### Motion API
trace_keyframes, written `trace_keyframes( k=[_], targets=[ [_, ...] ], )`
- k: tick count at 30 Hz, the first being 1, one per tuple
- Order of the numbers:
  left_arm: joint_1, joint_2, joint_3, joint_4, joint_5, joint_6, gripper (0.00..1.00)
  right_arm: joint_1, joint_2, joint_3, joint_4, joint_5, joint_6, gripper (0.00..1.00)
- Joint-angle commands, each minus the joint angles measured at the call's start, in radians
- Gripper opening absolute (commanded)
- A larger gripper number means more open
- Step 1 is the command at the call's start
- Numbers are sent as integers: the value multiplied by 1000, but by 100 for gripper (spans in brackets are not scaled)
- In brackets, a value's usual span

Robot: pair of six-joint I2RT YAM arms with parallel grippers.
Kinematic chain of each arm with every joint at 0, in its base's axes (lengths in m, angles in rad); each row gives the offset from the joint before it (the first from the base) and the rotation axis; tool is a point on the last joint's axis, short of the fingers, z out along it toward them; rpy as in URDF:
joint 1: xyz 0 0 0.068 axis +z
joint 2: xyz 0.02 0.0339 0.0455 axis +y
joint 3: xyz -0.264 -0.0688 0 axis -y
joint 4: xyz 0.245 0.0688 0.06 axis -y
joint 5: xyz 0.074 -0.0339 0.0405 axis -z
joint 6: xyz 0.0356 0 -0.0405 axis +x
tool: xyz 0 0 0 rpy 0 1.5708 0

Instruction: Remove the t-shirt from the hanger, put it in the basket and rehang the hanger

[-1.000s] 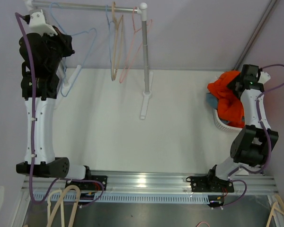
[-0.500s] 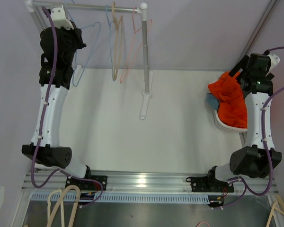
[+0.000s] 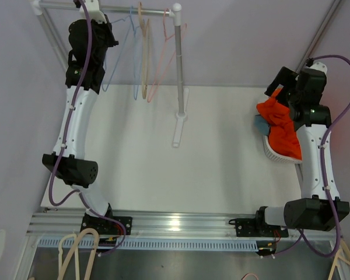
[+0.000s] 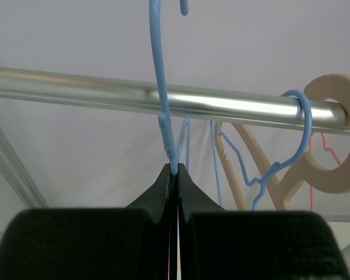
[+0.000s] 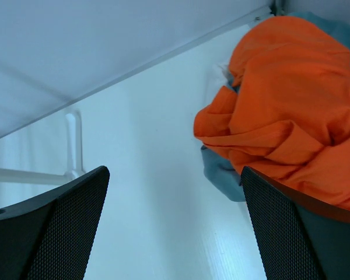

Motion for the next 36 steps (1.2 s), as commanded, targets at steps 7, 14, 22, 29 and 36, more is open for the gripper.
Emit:
trace_keyframes(
  k=[7,14,22,29,36],
  targets=[
    [-36,47,21,74,-12,8,1,17,-22,-11,47,-66,-40,100],
    [-64,78,22,73,-40,21,1,17,-38,-34,53,-77,-43,100],
    [-65,68,-18,61,-54,17,17,16,-39,-52,58,-80,-43,99],
    [-65,51,-38,68,-57,15,37,17,-47,-71,61,-80,-43,99],
    [-67,-37,-45,81,-103,31,83,23,-61,-84,84,-140,-44,100]
  ],
)
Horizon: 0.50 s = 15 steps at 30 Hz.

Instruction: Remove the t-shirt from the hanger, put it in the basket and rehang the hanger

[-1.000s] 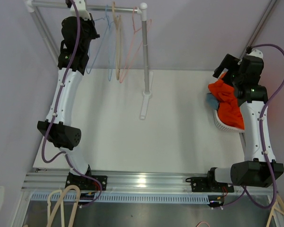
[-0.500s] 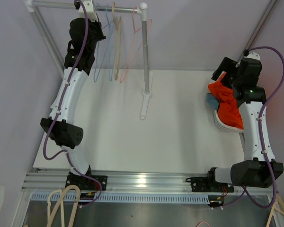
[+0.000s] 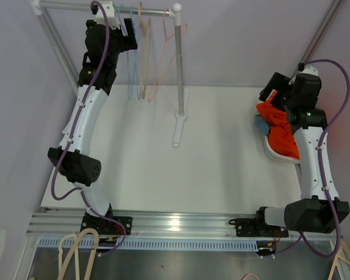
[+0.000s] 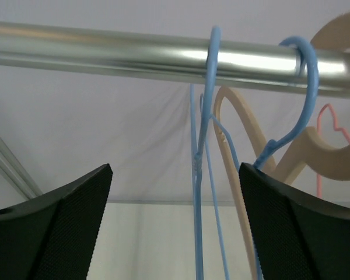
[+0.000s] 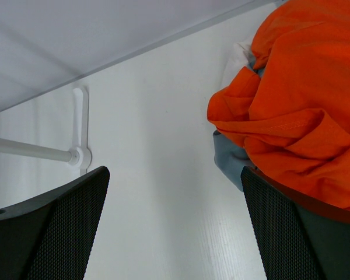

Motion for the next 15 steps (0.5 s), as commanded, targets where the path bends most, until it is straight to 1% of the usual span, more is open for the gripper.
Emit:
trace_keyframes(
  k=[1,5,8,13,14,15],
  targets=[
    [-5,-103,16,38,-46,10,98,9,-42,-6,53,-50,-22,99],
    [-7,-155,24,-11,-84,-5,99,24,-39,21,42,-49,-25,100],
    [-8,-218,7,-76,-88,-60,100,41,-47,29,45,-52,-17,99],
    [-45,-347,-88,-149,-135,-149,100,59,-91,-11,96,-130,11,99],
    [-56,-399,-155,-154,-138,-164,99,61,-94,-28,104,-163,17,100],
    [-62,-425,-180,-159,-137,-178,100,61,-100,-32,107,-180,18,99]
  ],
)
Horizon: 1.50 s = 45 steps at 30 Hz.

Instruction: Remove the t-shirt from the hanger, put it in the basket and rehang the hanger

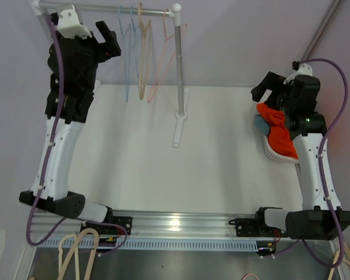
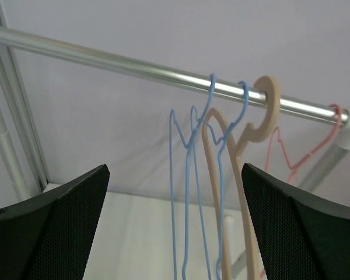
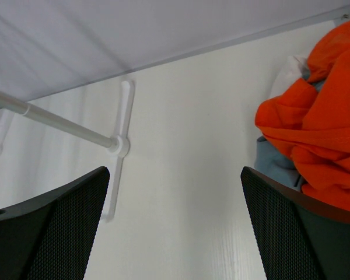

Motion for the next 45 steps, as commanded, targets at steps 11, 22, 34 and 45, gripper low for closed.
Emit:
trace_keyframes(
  k=[11,22,34,45],
  targets=[
    [-169,-515,-668,-53,-164,-239,100,105,-136,-232,177,-200,61,100],
    [-329,-837,-1019,-244,-288,-448,100,293,-227,-452,259,-102,27,100],
    [-352,-872,-1245,-239,-284,-545,100,346,-328,-575,316,-63,-1,100],
    [-359,-908,-1289,-245,-304,-548,100,366,-345,-621,300,-36,3,99]
  ],
)
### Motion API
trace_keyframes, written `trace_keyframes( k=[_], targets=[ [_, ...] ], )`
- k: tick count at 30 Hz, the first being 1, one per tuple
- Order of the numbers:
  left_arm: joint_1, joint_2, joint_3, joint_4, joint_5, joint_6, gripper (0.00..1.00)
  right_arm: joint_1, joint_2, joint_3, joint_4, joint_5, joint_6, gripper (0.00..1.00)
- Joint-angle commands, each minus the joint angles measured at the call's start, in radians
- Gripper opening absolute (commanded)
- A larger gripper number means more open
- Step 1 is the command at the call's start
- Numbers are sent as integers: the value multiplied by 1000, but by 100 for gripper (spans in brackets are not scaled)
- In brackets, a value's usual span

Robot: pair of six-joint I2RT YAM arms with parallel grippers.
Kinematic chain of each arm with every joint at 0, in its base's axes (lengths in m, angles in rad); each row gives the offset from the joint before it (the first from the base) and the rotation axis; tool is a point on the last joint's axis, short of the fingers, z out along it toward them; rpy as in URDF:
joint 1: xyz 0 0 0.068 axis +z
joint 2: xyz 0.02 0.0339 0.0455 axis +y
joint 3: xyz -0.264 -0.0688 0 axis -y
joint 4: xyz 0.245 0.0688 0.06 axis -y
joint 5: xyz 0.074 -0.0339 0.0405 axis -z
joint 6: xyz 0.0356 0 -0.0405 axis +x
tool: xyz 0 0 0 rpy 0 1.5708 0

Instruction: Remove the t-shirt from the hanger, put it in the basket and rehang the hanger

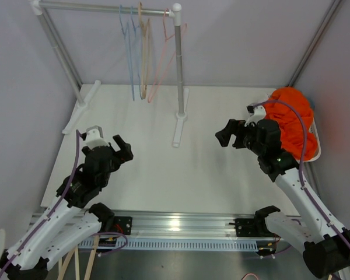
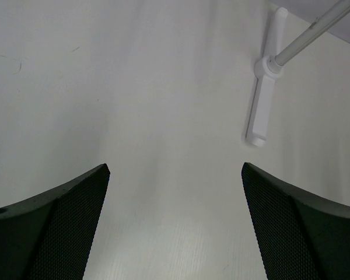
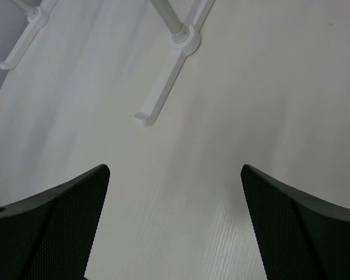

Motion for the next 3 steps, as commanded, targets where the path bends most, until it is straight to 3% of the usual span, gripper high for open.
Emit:
trace_keyframes(
  k=[1,3],
  targets=[
    [-13,-9,6,11,-21,-24,100,8,-16,-3,23,26,-12,100],
    [-11,-10,8,13,-20,-24,100,9,-19,-8,24,24,-9,100]
  ],
)
